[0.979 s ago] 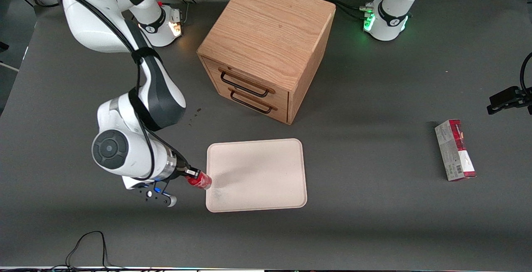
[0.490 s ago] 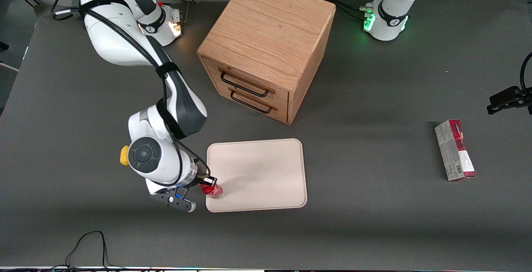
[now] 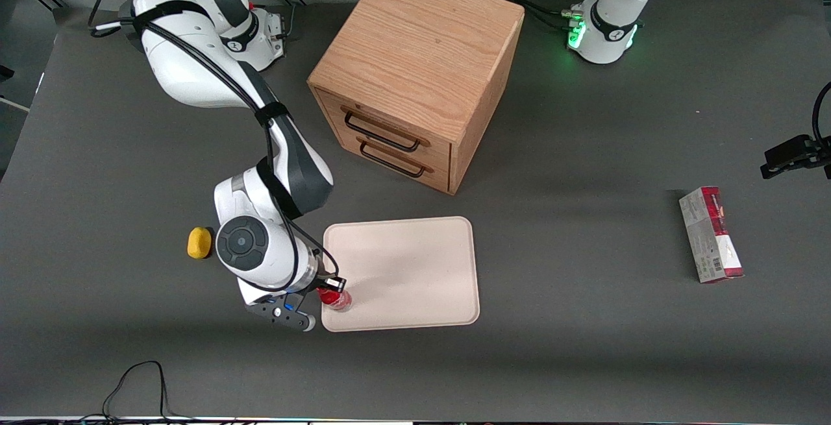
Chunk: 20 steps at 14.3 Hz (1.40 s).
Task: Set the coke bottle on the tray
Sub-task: 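Lower the bottle onto the white tray and open the right gripper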
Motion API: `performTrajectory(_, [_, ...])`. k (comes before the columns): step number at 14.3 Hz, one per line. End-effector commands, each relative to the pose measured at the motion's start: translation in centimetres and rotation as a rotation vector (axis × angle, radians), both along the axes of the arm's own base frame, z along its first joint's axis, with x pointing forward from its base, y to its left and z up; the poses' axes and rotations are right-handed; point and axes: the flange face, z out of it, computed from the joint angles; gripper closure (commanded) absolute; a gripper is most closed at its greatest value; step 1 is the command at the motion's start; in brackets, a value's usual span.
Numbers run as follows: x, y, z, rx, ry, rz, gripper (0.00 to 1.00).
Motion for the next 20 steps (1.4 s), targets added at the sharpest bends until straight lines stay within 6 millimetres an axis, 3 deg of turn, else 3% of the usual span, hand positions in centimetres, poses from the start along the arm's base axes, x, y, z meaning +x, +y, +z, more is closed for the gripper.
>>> performTrajectory(1, [0.3, 0.8, 0.7, -0.035, -0.046, -0.005, 0.01])
performTrajectory(8, [0.2, 0.9, 1.0, -0.045, -0.054, -0.004, 0.0])
performTrajectory(11, [-0.1, 0.4, 2.2, -0.061, -0.033, -0.004, 0.0])
performTrajectory(15, [-2.6, -2.6, 9.5, -0.062, 0.081, 0.081, 0.0])
performTrajectory(16, [-3.1, -4.6, 10.9, -0.038, 0.107, 0.08, 0.0])
performTrajectory(20, [-7.0, -9.7, 14.0, -0.03, 0.146, 0.21, 0.0])
